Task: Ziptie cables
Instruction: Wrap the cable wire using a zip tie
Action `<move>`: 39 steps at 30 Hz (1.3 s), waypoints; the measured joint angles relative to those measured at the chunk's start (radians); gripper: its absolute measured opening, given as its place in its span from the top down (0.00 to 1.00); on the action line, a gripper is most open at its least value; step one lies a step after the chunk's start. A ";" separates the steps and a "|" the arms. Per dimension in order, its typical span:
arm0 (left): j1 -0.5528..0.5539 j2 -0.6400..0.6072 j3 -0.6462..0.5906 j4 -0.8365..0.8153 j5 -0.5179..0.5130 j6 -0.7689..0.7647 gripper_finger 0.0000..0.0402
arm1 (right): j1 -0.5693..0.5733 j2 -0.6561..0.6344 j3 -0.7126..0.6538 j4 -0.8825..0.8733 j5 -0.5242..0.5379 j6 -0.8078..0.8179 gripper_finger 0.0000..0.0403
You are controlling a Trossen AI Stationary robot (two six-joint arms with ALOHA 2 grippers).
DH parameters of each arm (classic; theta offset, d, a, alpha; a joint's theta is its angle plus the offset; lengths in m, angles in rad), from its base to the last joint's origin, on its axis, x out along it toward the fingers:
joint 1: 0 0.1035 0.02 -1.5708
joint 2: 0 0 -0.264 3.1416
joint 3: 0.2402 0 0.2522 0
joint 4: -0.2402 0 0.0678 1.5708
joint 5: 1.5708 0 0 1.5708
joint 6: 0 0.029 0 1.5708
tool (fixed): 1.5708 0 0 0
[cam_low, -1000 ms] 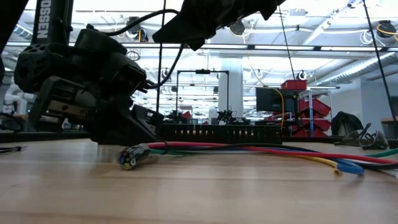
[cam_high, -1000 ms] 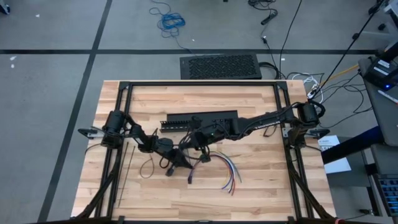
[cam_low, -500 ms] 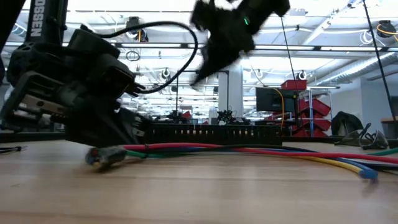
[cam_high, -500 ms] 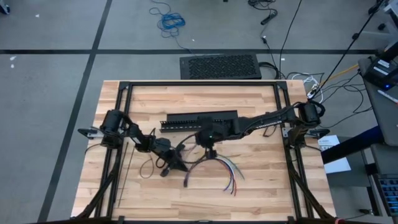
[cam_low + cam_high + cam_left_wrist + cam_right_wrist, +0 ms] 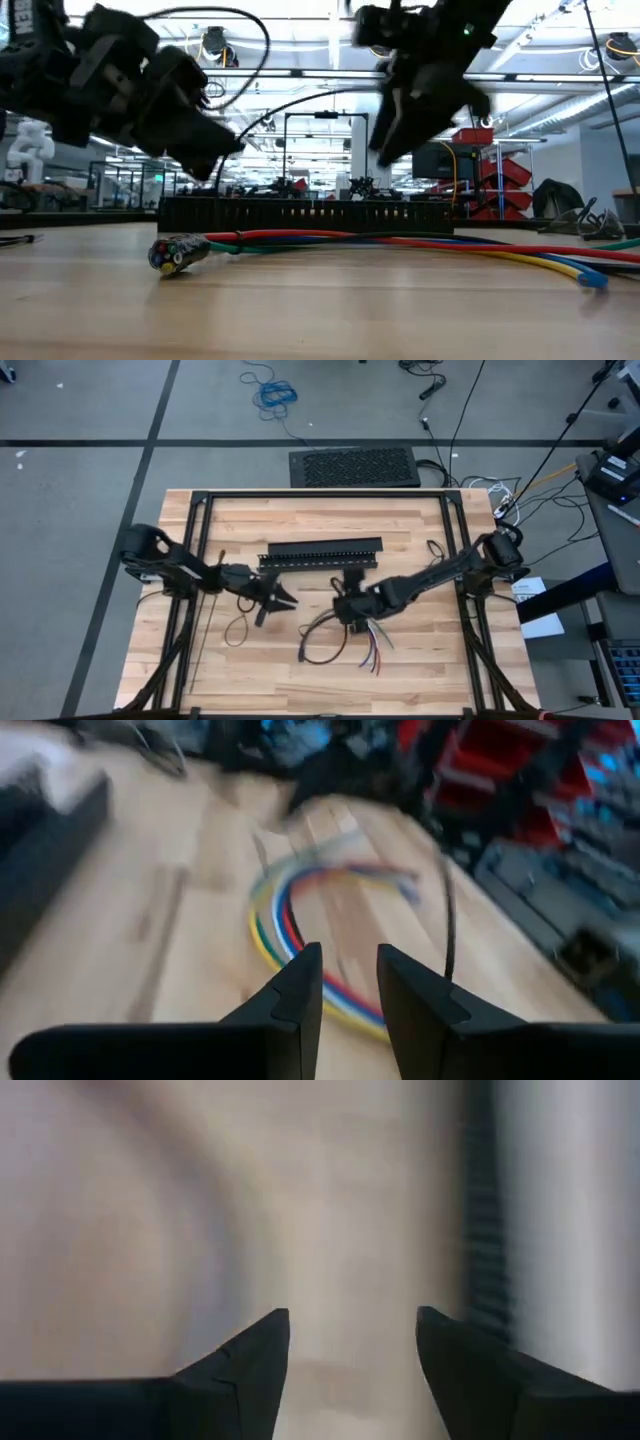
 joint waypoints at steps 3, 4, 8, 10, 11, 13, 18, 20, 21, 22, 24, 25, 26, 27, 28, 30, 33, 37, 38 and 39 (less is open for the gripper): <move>-0.017 -0.058 -0.006 -0.013 -0.063 -0.016 0.76 | 0.041 -0.034 0.000 -0.127 0.326 0.083 0.49; -0.025 -0.073 -0.007 -0.030 -0.080 -0.017 0.76 | 0.050 -0.046 0.000 -0.136 0.354 0.103 0.49; -0.061 -0.129 -0.007 -0.095 -0.143 -0.039 0.76 | 0.052 -0.091 0.001 -0.129 0.191 0.163 0.49; -0.093 -0.158 -0.007 -0.121 -0.177 -0.047 0.76 | 0.047 -0.092 -0.011 -0.097 0.045 0.178 0.49; -0.110 -0.175 -0.007 -0.124 -0.197 -0.052 0.76 | 0.047 -0.090 -0.026 -0.072 -0.021 0.176 0.49; -0.148 -0.207 -0.007 -0.140 -0.249 -0.063 0.76 | 0.051 -0.077 -0.067 0.026 -0.132 0.136 0.50; -0.263 -0.227 -0.006 -0.230 -0.405 -0.108 0.76 | 0.063 -0.021 -0.195 0.414 -0.337 0.048 0.50; -0.314 -0.227 0.002 -0.263 -0.483 -0.127 0.76 | 0.060 0.017 -0.215 0.544 -0.381 0.008 0.50; -0.339 -0.227 0.008 -0.282 -0.524 -0.140 0.76 | 0.059 0.037 -0.215 0.598 -0.385 -0.015 0.50; -0.364 -0.227 0.012 -0.294 -0.560 -0.147 0.76 | 0.054 0.055 -0.210 0.629 -0.393 -0.046 0.50; -0.412 -0.228 0.020 -0.287 -0.614 -0.152 0.76 | 0.044 0.088 -0.187 0.655 -0.448 -0.092 0.50; -0.436 -0.232 0.025 -0.283 -0.636 -0.163 0.76 | 0.035 0.106 -0.172 0.662 -0.492 -0.110 0.50; -0.458 -0.241 0.027 -0.283 -0.659 -0.171 0.76 | 0.028 0.124 -0.157 0.661 -0.525 -0.129 0.50; -0.480 -0.250 0.029 -0.283 -0.684 -0.173 0.76 | 0.024 0.144 -0.144 0.656 -0.555 -0.149 0.50; -0.505 -0.262 0.033 -0.283 -0.711 -0.174 0.76 | 0.019 0.164 -0.131 0.651 -0.579 -0.173 0.50; -0.552 -0.285 0.037 -0.283 -0.772 -0.173 0.76 | 0.012 0.205 -0.099 0.648 -0.614 -0.221 0.52; -0.613 -0.319 0.050 -0.287 -0.846 -0.166 0.76 | -0.009 0.265 -0.038 0.645 -0.678 -0.278 0.57; -0.711 -0.386 0.079 -0.462 -1.046 -0.208 0.78 | -0.055 0.366 0.062 0.664 -0.721 -0.320 0.65; -0.735 -0.405 0.088 -0.551 -1.095 -0.241 0.79 | -0.067 0.391 0.095 0.670 -0.720 -0.322 0.67; -0.756 -0.420 0.096 -0.621 -1.122 -0.280 0.80 | -0.080 0.417 0.124 0.676 -0.720 -0.323 0.69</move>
